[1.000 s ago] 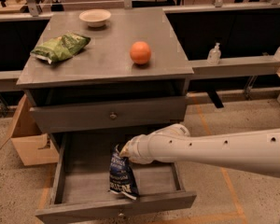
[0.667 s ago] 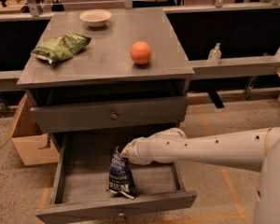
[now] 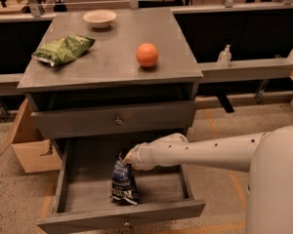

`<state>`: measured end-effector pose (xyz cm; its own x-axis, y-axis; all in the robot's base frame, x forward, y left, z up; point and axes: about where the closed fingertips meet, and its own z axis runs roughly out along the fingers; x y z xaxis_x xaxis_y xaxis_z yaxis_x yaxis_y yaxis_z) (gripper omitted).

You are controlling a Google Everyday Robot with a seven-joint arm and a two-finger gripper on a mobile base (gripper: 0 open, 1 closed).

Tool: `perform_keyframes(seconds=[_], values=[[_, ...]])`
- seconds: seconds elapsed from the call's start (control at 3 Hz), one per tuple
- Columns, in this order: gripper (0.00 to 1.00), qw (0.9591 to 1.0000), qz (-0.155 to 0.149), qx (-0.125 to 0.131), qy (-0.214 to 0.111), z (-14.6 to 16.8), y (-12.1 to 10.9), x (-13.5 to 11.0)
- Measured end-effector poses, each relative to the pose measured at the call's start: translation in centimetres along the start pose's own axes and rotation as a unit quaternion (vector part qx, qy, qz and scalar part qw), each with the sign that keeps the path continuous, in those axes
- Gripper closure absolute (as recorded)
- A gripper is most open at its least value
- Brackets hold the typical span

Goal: Place blue chip bag into middle drawer

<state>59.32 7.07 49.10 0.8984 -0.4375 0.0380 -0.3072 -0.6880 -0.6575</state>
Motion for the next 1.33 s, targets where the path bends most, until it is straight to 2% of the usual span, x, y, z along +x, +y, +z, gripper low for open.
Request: perform_keyframes(seconds=[0.67, 1.0, 1.33], values=[[0.07, 0.9998, 0.007, -0.017, 0.002, -0.4, 1.1, -0.2], [0.0, 0.9999, 0.006, -0.014, -0.009, -4.4, 0.6, -0.1], [0.0, 0.9987, -0.034, -0.025, -0.028, -5.5, 1.2, -1.0]])
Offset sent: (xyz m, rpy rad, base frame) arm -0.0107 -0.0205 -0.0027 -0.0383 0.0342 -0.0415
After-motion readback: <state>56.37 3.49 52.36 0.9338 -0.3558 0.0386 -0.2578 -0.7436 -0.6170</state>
